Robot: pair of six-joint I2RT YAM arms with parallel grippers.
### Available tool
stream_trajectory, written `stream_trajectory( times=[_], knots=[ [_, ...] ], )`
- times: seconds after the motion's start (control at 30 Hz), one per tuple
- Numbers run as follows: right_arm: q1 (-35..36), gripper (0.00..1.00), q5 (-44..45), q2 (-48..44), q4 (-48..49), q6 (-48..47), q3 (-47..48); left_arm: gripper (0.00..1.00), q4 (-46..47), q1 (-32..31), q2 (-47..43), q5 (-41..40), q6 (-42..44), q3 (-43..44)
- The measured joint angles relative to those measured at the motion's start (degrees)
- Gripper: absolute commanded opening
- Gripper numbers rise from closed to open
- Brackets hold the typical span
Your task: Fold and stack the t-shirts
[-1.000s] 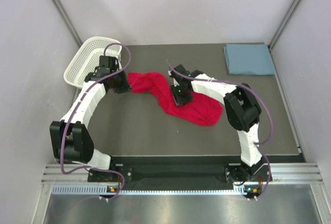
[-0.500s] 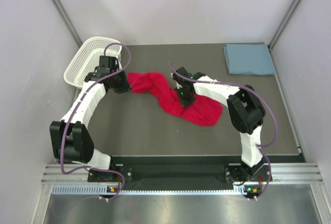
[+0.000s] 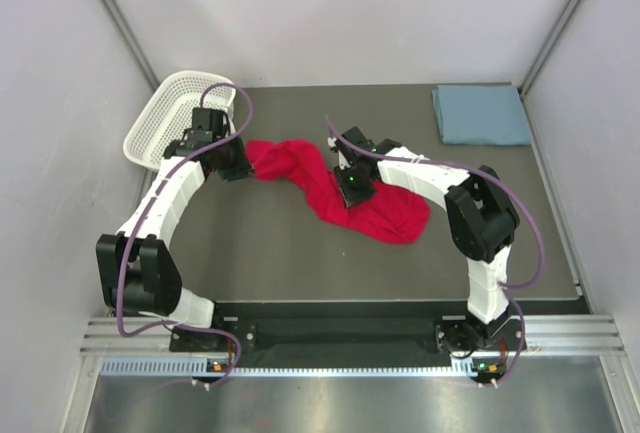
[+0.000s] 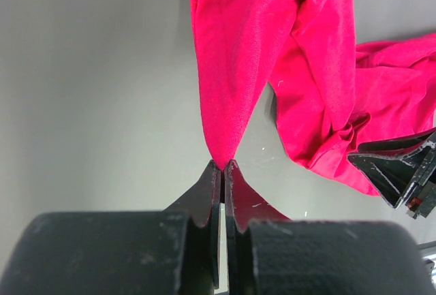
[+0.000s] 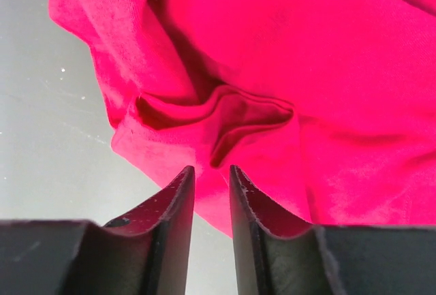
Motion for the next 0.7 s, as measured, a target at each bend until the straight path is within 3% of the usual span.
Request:
stream_trajectory(
  times=[0.13,0.43,0.57,0.7],
  knots=[
    [0.00,0.30,-0.28,0.66,0.48,-0.46,0.00,0.00,0.00,0.00,0.00,0.02,-0.09,0.00],
    [-0.09,0.20,-0.39,3.45,0.37,-1.07,0.04,0.00,0.00,0.00,0.00,0.20,-0.24,0.00],
    [-0.13,0.29,-0.44,3.43,0.42,-1.33,0.02,0.00,0.00,0.00,0.00,0.22,-0.24,0.00],
    [-0.17,0.29,-0.59,3.41,0.48,-1.60,0.02,0.00,0.00,0.00,0.02,0.31,-0.26,0.00]
  ],
)
